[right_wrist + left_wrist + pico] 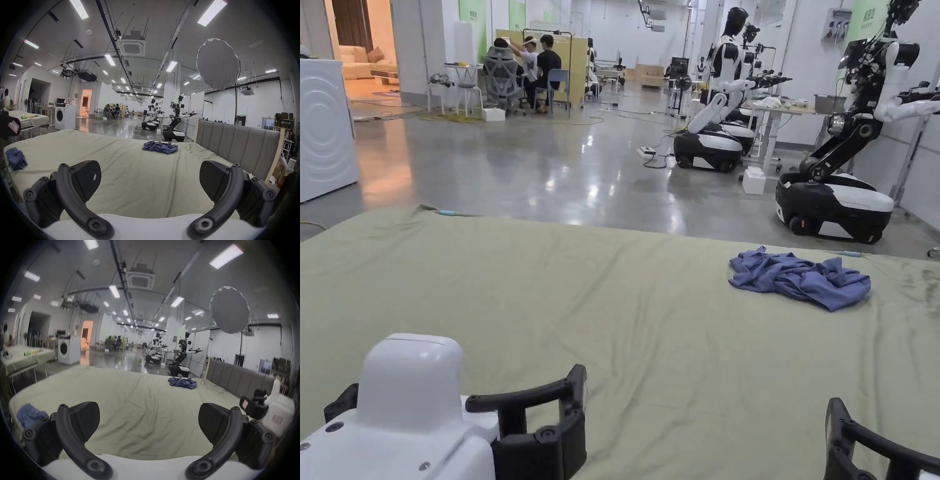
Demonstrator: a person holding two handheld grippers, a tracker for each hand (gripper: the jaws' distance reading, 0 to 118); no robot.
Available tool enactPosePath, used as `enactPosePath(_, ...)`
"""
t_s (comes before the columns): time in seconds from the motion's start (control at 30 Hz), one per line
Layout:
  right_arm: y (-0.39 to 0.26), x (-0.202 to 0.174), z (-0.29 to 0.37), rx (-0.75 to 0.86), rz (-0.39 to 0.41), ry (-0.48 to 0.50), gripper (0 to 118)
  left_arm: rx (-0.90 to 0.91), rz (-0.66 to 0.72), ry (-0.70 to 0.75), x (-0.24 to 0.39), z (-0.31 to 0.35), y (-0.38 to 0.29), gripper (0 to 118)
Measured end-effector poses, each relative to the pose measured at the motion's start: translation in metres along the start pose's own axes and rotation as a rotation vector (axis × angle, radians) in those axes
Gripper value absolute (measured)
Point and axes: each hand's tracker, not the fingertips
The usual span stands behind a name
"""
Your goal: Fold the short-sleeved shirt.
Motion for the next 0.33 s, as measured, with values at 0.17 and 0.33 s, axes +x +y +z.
enactPosePath(0.17,0.0009,-0.0026,-0.0013,-0.018,0.021,-0.007,118,0.016,-0.072,0.231,0.0083,-0.0021,0.0093,118)
enactPosePath(0.33,0.0056,-0.0037,0.0019,-0.009,-0.024,0.038,118,-0.009,-0.042,0.194,0.0034,-0.0045,0.0061,118)
